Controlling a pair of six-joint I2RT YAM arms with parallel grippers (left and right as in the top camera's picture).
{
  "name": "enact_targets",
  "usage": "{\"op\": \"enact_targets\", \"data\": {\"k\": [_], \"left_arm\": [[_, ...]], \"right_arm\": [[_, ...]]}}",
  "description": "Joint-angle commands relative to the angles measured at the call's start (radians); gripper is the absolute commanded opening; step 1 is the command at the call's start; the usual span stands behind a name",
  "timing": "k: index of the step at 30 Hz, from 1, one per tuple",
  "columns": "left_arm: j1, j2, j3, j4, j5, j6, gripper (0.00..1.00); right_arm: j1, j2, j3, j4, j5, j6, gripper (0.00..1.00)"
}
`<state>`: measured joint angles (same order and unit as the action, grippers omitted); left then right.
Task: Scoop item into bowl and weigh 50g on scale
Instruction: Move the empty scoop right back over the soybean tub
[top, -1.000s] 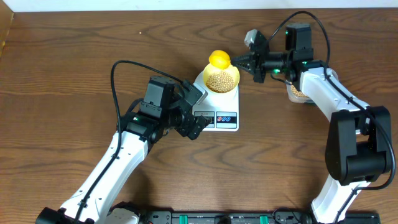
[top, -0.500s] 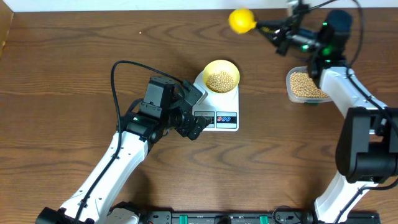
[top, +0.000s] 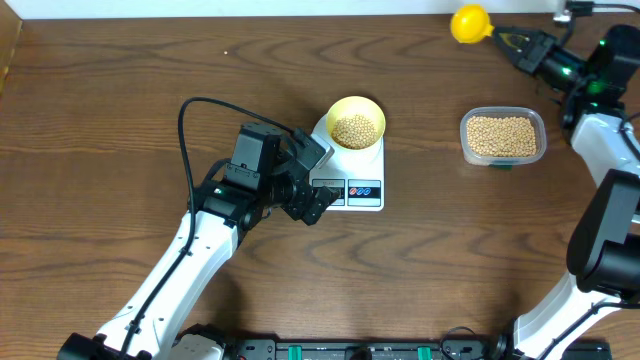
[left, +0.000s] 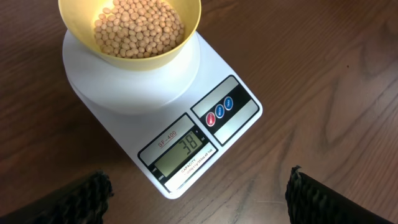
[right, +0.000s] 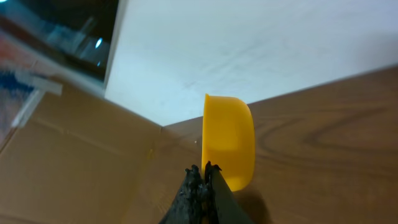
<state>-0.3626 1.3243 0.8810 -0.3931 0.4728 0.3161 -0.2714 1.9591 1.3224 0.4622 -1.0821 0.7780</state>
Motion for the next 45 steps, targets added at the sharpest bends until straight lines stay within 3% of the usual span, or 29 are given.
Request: {"op": "enact_targets", "data": {"k": [1, 8, 15, 22, 31, 45], "left_arm": [[0.004, 0.008, -0.006, -0.002, 0.013, 0.016, 0.92], [0.004, 0.008, -0.006, -0.002, 0.013, 0.016, 0.92], [0.004, 0.008, -0.006, -0.002, 0.013, 0.016, 0.92], [0.004, 0.008, -0.006, -0.002, 0.013, 0.016, 0.92], [0.004, 0.008, -0.006, -0.002, 0.013, 0.016, 0.92], [0.004, 0.008, -0.006, -0.002, 0.013, 0.016, 0.92]], "right_arm": [[-0.003, 0.01, 0.005, -0.022, 0.004, 0.029, 0.01], [0.055, -0.003, 0.005, -0.15, 0.177, 0.024, 0.01], [0.171, -0.109, 0.005, -0.385, 0.537, -0.052, 0.01], [0.24, -0.191, 0.005, -0.471, 0.678, -0.054, 0.01], [0.333, -0.306, 0.005, -0.736, 0.94, -0.054, 0.01], [0.338, -0.451, 0.005, -1.137, 1.189, -0.061, 0.01]]}}
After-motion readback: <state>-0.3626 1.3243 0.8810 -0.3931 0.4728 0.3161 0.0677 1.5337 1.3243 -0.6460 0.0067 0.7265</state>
